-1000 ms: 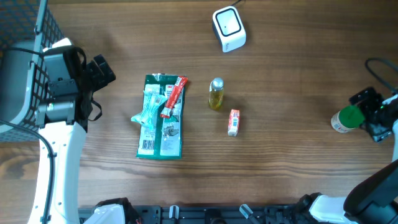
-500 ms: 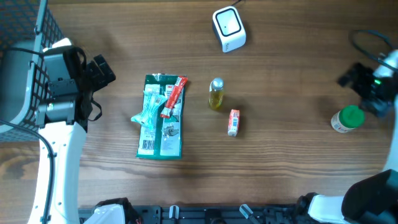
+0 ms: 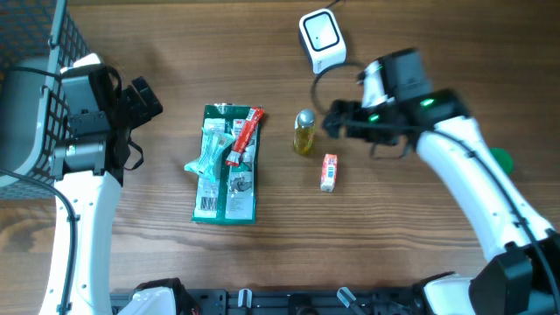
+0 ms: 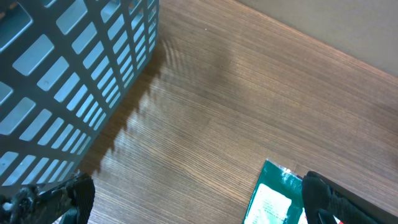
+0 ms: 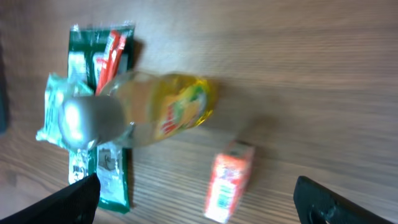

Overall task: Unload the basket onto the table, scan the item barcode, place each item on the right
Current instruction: 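Move the right gripper over the orange tissue packet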

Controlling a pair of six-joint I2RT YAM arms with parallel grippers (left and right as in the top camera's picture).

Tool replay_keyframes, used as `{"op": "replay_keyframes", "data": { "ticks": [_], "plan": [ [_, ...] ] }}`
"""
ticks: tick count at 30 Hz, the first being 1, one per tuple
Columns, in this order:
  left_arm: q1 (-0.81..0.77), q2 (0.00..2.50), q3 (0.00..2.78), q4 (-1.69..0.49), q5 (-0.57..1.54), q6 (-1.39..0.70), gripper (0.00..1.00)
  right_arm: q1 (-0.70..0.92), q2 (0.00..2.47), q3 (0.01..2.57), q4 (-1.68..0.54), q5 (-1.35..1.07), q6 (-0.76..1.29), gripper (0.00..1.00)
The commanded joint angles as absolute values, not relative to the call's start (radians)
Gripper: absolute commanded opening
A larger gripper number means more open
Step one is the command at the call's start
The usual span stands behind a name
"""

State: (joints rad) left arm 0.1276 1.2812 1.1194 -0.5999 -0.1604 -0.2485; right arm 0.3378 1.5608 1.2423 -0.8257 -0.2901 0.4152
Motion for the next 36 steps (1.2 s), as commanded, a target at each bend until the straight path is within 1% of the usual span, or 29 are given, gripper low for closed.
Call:
{"op": "replay_keyframes", "data": {
  "ticks": [1, 2, 4, 8, 11, 15, 20, 21, 27, 36],
  "plan": [
    [0.134, 1.283, 1.127, -0.596, -0.170, -0.240, 1.00, 0.403, 1.567, 1.185, -0.802, -0.221, 0.562, 0.93],
    [0.134, 1.283, 1.127, -0.596, -0.170, -0.240, 1.00, 0.416, 1.567, 1.172, -0.802, -0.206, 0.582, 0.88],
    [0.134, 1.283, 1.127, -0.596, -0.170, -0.240, 1.00, 0.432, 1.567, 1.150, -0.799, -0.194, 0.609, 0.82],
    [0.134, 1.283, 1.127, -0.596, -0.170, -0.240, 1.00, 0.471, 1.567, 1.076, -0.740, -0.188, 0.649, 0.79],
    [0.134, 1.283, 1.127, -0.596, -0.170, -0.240, 1.00, 0.497, 1.568, 1.004, -0.651, -0.151, 0.708, 0.72],
    [0.134, 1.283, 1.127, -0.596, -0.170, -0.240, 1.00, 0.508, 1.568, 0.938, -0.591, -0.110, 0.742, 0.71],
    [0.134, 1.283, 1.127, -0.596, -0.170, -0.240, 1.00, 0.508, 1.568, 0.923, -0.576, -0.067, 0.743, 0.70],
    [0.134, 1.283, 1.127, -0.596, -0.170, -0.240, 1.00, 0.508, 1.568, 0.923, -0.575, -0.066, 0.743, 0.69],
    [0.134, 1.283, 1.127, -0.596, -0.170, -0.240, 1.00, 0.508, 1.569, 0.923, -0.574, -0.066, 0.743, 0.55],
    [0.134, 1.283, 1.127, -0.596, -0.170, -0.240, 1.00, 0.508, 1.596, 0.921, -0.574, -0.074, 0.743, 0.55]
  ]
}}
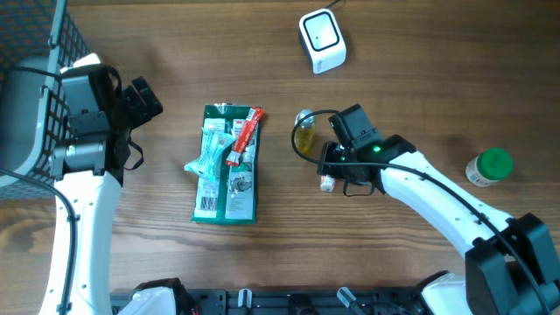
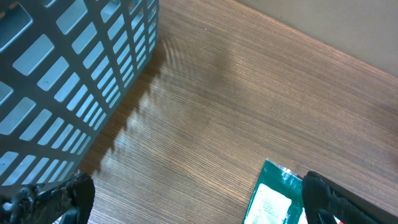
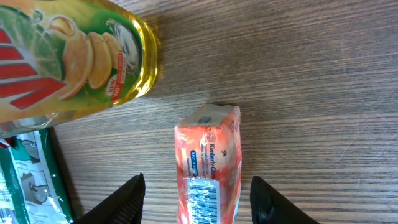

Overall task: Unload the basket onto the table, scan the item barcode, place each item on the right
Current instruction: 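Move the right gripper over the orange tissue packet, then grasp the orange tissue packet with the right gripper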

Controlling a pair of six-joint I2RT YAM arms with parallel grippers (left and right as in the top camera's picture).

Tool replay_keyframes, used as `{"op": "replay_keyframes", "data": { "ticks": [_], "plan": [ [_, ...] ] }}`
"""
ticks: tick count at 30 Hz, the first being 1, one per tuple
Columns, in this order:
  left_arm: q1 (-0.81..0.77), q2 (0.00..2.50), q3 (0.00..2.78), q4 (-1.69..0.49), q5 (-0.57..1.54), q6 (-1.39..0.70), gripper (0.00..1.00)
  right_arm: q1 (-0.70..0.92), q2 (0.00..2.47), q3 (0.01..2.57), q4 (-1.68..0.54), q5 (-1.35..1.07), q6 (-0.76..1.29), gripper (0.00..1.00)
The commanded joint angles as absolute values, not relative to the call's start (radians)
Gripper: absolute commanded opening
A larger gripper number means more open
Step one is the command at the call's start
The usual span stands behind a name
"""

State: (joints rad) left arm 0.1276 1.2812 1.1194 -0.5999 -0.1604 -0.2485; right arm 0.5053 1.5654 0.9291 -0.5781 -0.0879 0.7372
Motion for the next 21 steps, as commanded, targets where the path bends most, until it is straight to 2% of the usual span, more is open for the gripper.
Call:
{"op": "replay_keyframes", "data": {
  "ticks": [1, 9, 17, 21],
  "plan": [
    [0.134, 1.283, 1.127, -0.596, -0.170, -0.240, 1.00, 0.508, 1.600, 0.921, -0.574, -0.074, 0.743, 0.55],
    [0.134, 1.283, 1.127, -0.596, -0.170, -0.240, 1.00, 0.508, 1.633, 0.921, -0.573, -0.074, 0.743, 0.54],
    [0.134, 1.283, 1.127, -0.596, -0.170, -0.240, 1.00, 0.508, 1.635, 0.921, -0.569, -0.074, 0.743, 0.47],
    [0.134, 1.283, 1.127, -0.596, -0.170, -0.240, 1.00, 0.508, 1.635, 0.921, -0.569, -0.073, 0.740, 0.47]
  ]
}}
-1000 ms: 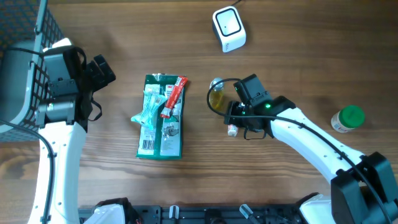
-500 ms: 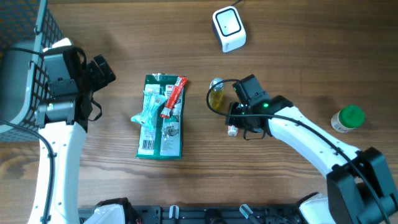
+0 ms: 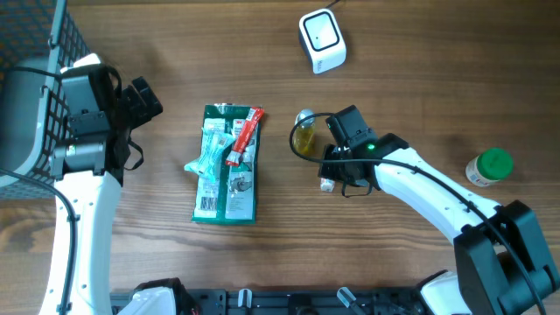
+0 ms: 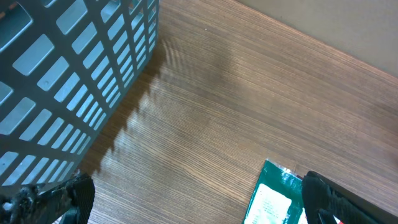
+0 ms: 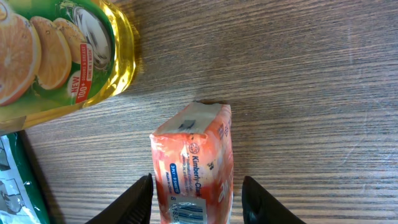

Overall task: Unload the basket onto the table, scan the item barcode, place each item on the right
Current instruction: 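Grasp the orange tissue packet with the right gripper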

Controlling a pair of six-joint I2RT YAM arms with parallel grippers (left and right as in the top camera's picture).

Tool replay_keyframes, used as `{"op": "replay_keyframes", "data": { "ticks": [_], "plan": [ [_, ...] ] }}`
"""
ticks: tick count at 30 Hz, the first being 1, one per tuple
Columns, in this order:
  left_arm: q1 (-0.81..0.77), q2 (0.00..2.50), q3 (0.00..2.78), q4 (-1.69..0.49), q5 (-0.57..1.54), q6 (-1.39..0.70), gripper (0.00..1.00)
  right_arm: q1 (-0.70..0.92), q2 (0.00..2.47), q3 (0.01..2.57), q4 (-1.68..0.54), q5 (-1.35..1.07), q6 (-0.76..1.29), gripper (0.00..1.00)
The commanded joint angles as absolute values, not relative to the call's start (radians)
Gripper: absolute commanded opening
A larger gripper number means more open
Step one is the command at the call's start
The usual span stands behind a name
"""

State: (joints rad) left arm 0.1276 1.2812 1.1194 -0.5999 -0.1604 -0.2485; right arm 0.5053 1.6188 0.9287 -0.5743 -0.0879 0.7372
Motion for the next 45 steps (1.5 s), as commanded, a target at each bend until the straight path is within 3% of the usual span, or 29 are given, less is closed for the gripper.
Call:
{"op": "replay_keyframes", "data": {
  "ticks": [1, 29, 33, 35, 45],
  "plan": [
    [0.134, 1.283, 1.127, -0.596, -0.170, -0.240, 1.00, 0.508, 1.635, 0.921, -0.569, -0.074, 0.740, 0.47],
    [0.134, 1.283, 1.127, -0.596, -0.170, -0.240, 1.00, 0.508, 1.635, 0.873, -0.495, -0.074, 0.733, 0.44],
    [0.134, 1.283, 1.127, -0.596, -0.170, -0.240, 1.00, 0.507, 1.632, 0.881, -0.495, -0.075, 0.717, 0.33],
    [0.134, 1.283, 1.127, -0.596, -0.170, -0.240, 1.00, 0.505, 1.621, 0.894, -0.503, -0.078, 0.688, 0.22],
    [0.134, 1.283, 1.127, -0.596, -0.170, -0.240, 1.00, 0.403, 1.486, 0.924, -0.704, 0.053, 0.573, 0.22]
  ]
}}
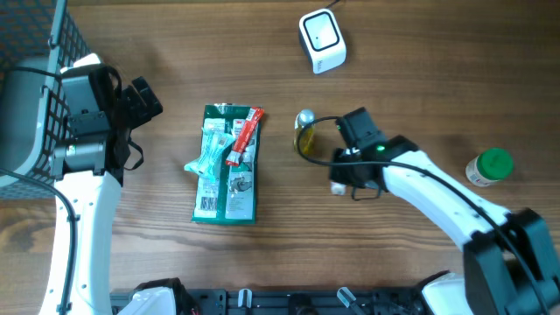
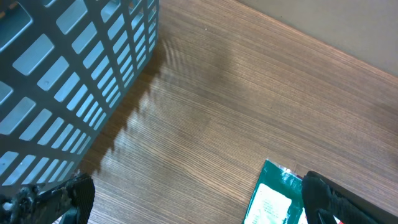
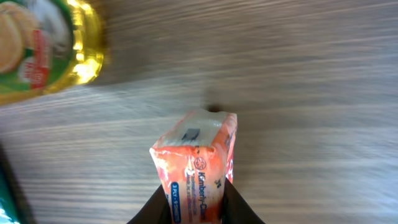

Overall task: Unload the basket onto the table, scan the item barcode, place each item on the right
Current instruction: 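Grasp the orange tissue packet with the right gripper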

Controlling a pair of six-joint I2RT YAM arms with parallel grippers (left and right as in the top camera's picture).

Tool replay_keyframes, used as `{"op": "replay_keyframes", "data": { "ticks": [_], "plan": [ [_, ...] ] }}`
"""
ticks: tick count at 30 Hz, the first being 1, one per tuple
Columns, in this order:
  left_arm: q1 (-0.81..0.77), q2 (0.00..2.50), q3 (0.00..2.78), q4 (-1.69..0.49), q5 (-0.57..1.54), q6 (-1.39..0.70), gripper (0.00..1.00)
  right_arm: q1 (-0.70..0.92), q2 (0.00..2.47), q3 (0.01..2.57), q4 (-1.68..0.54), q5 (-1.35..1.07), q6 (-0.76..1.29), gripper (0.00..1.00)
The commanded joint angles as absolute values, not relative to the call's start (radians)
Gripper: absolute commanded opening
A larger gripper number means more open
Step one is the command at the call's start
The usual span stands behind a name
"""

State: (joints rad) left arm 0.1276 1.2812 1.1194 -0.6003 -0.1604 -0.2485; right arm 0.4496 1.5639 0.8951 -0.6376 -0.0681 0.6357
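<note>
A small orange tissue pack (image 3: 196,165) with a printed label sits between the fingers of my right gripper (image 3: 194,208), which is shut on it above the wood table (image 3: 311,74). From overhead the right gripper (image 1: 343,181) covers the pack, just right of the yellow bottle (image 1: 304,133). The white barcode scanner (image 1: 322,39) stands at the back of the table, well apart from the pack. My left gripper (image 2: 193,205) hangs open over bare wood at the left, holding nothing.
A flat green package (image 1: 226,171) with a red stick (image 1: 244,136) and a mint pouch (image 1: 207,153) on it lies mid-table. A green-lidded jar (image 1: 488,166) stands at the right. A grey mesh basket (image 2: 68,68) is at the far left.
My right gripper's fingers stood apart on either side of the orange pack; now they are shut on it. The gripper and pack have shifted a little right, away from the yellow bottle. The left arm is unchanged.
My right gripper was open, up near the scanner, looking down at the bottle and pack. Then it was low over the pack with fingers straddling it, then closer in. Now it is shut on the pack. The left arm stayed still throughout.
</note>
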Motion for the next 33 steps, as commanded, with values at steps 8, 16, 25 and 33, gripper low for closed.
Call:
{"op": "replay_keyframes", "data": {
  "ticks": [8, 16, 25, 33],
  "plan": [
    [0.134, 1.283, 1.127, -0.596, -0.170, -0.240, 1.00, 0.347, 1.462, 0.922, -0.848, 0.344, 0.463, 0.22],
    [0.134, 1.283, 1.127, -0.596, -0.170, -0.240, 1.00, 0.347, 1.520, 0.862, -0.780, 0.347, 0.448, 0.24],
    [0.134, 1.283, 1.127, -0.596, -0.170, -0.240, 1.00, 0.347, 1.587, 0.862, -0.759, 0.303, 0.448, 0.35],
    [0.134, 1.283, 1.127, -0.596, -0.170, -0.240, 1.00, 0.347, 1.588, 0.862, -0.687, 0.124, 0.448, 0.53]
  ]
}}
